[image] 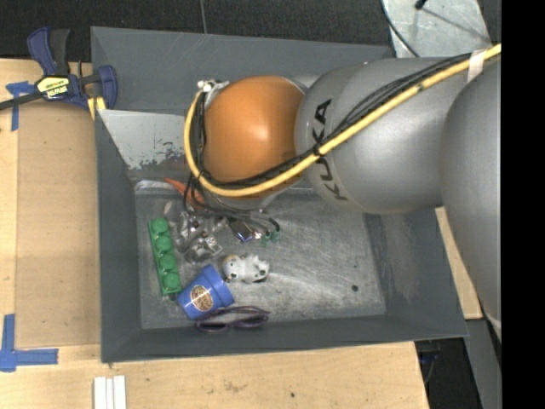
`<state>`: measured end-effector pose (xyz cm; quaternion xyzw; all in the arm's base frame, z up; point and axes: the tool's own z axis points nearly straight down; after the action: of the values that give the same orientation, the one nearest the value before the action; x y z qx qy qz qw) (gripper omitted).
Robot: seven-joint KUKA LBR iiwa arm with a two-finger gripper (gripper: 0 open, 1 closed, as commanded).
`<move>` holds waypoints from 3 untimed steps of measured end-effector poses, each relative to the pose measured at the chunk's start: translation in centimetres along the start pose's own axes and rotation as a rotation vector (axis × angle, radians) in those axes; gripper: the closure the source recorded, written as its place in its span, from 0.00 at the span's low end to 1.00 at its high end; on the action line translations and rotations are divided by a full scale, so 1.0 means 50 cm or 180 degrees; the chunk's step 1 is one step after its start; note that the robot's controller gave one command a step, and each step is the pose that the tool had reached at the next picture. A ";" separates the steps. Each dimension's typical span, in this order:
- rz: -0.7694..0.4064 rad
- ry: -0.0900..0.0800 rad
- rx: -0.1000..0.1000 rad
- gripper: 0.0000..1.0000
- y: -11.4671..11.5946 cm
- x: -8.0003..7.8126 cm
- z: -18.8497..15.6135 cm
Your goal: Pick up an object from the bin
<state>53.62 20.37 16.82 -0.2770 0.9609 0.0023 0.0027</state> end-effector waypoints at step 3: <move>-0.0906 0.0011 0.0005 0.00 0.104 0.040 -0.031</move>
Offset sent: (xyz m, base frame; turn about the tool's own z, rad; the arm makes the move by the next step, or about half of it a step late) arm -0.0457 0.0331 0.0151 -0.2873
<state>49.13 23.71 18.36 -0.4105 0.9119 0.0007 0.0016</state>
